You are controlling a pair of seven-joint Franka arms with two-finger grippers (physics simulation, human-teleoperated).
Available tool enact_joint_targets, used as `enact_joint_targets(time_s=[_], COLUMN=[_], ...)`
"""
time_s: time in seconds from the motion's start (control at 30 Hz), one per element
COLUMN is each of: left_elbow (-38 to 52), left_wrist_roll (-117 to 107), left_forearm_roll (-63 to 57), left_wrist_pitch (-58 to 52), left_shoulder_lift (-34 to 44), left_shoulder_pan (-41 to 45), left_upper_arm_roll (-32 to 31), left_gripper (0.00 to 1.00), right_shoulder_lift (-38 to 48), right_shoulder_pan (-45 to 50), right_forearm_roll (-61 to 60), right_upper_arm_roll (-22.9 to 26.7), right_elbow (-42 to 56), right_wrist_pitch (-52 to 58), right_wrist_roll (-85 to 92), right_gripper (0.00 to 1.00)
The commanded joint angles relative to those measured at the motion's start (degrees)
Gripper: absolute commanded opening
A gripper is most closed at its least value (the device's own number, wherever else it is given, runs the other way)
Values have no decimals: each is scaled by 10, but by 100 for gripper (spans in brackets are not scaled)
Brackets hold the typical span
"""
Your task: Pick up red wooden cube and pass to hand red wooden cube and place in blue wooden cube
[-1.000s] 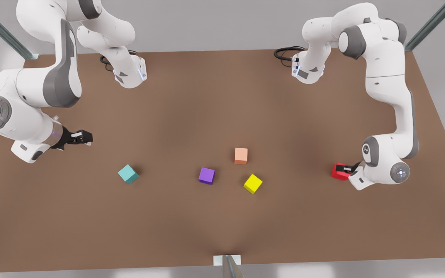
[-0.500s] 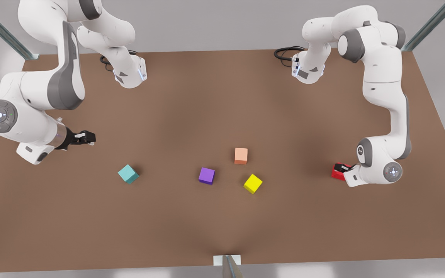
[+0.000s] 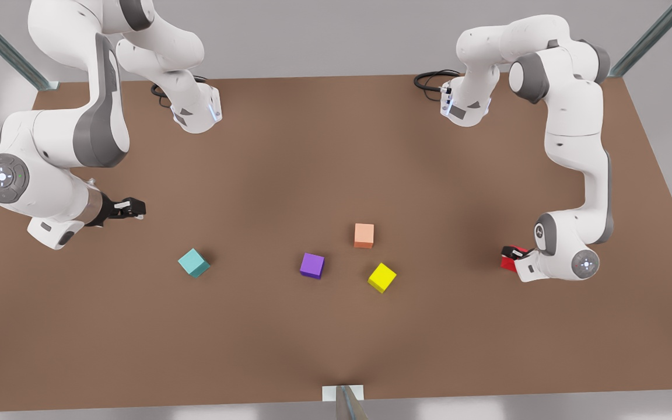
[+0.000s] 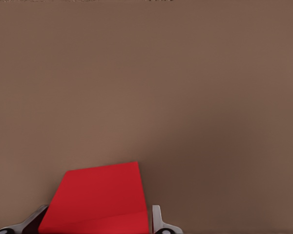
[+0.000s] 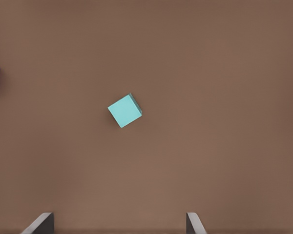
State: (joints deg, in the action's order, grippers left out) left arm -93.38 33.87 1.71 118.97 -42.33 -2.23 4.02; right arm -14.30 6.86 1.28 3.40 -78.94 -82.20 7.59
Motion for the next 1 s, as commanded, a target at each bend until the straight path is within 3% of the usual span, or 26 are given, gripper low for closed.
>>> enact_joint_targets(time_s=[0.0,0.07,0.13,0.17,0.27,0.4,0.5,0.6,0.63,0.67,0.8,0.9,0.97], left_elbow=[0,1,1,1,1,28,148,194,194,203,206,205,205], left_wrist_roll=[18,19,19,19,19,18,8,-206,-318,-357,-413,-410,-385], left_forearm_roll=[0,0,0,0,0,30,55,195,236,292,606,624,660], left_wrist_pitch=[1,1,2,3,4,-25,-210,-293,-288,-284,-209,-192,-137], left_shoulder_lift=[0,-3,-4,-6,-6,-13,-13,-13,-14,-16,-79,-102,-123], left_shoulder_pan=[0,0,0,0,0,-2,-1,0,0,1,14,5,7], left_upper_arm_roll=[0,0,0,-1,-1,-2,-9,-146,-226,-253,-290,-291,-328], left_gripper=[100,100,77,74,69,69,68,68,69,69,69,69,68], right_shoulder_lift=[1,1,0,0,0,0,0,-16,-77,-134,-256,-329,-350], right_shoulder_pan=[0,0,0,1,1,1,0,1,0,2,5,7,7], right_forearm_roll=[0,0,0,0,-1,-1,-2,-19,-101,-151,-467,-594,-633], right_upper_arm_roll=[0,0,0,0,0,0,-1,-1,-3,-6,-39,-52,-53], right_elbow=[0,0,0,0,0,0,0,2,48,76,85,114,119], right_wrist_pitch=[4,4,4,4,4,4,4,-4,-13,-13,-42,-41,-80], right_wrist_roll=[2,1,1,1,1,1,1,1,121,270,463,679,861], right_gripper=[100,100,100,100,100,100,100,100,100,100,100,100,100])
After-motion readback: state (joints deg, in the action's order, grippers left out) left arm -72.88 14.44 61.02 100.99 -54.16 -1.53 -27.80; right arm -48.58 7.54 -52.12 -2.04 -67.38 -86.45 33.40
